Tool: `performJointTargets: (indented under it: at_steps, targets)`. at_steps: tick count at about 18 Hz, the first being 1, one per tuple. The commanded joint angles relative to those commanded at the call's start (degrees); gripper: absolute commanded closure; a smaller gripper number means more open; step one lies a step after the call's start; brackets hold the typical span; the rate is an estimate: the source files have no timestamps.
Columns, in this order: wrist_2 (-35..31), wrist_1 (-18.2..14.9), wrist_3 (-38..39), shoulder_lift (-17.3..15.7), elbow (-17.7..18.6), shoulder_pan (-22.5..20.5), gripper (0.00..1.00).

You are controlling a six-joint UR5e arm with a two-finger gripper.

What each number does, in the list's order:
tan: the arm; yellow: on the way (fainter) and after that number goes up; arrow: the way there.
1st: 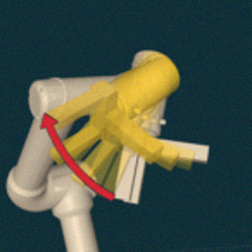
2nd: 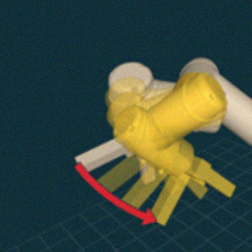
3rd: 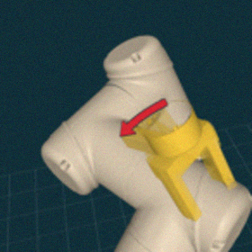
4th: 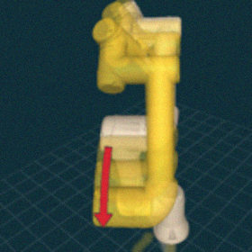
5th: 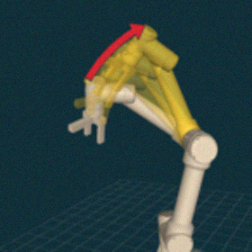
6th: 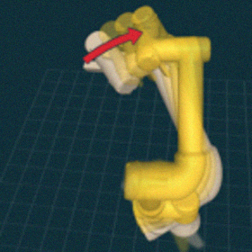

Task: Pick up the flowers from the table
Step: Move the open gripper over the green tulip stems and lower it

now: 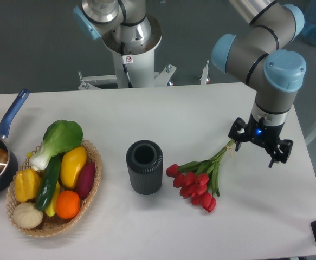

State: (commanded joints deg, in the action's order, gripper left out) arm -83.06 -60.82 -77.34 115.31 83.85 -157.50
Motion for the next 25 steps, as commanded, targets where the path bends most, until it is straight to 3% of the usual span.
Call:
performJointTargets:
  at_steps: [5,10,13,16,21,25]
  targets:
    - [0.00,0.09,-0.61,-0.88,0.96,0.44,0.00]
    - [4.99,0.97,-3.78,-4.20,8.59,-2.37,0.00]
    - [10.01,5.08,-2.90,-6.06,14.75,-4.21,0.00]
    - [12.65,6.15,-2.73,-5.89,15.55,-4.75,0.00]
    - [9.33,6.50,-2.90,-4.57,18.19,-4.05,0.00]
    - [8.61,6.86,-3.16,-2.55,17.93,-3.61,0.00]
